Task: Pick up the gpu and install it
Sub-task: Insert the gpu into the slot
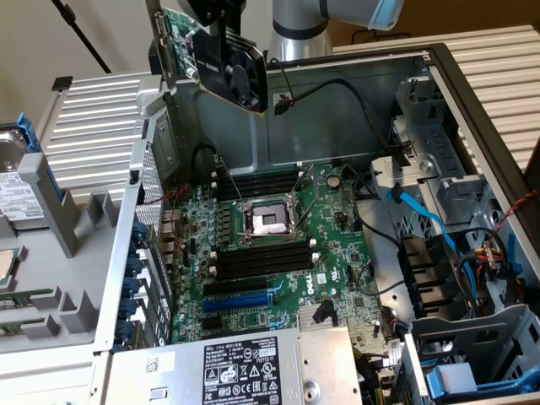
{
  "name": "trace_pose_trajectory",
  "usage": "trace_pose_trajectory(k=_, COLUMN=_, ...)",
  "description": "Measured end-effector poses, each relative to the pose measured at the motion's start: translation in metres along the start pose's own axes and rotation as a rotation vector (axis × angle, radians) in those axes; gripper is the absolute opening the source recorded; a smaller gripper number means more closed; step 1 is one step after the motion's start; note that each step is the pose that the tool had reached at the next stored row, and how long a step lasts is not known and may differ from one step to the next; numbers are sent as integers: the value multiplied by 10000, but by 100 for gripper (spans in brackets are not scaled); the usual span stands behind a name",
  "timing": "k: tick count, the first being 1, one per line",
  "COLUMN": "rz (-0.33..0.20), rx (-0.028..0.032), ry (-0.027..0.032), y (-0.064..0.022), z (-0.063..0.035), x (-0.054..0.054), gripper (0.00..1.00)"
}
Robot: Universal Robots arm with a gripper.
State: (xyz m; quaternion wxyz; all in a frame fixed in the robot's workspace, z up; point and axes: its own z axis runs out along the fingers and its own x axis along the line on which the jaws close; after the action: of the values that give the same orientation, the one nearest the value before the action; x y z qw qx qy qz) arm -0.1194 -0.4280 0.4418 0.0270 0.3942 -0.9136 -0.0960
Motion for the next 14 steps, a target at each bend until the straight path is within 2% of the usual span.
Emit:
trace_pose_trajectory(k=6, rz=-229, rx=-120, ry=171, y=-75, z=-13, x=-59, gripper=26)
trace_pose_trajectory(k=14, rz=-666, rx=-318, ry=481, y=-139, z=-25, x=-108, gripper=26)
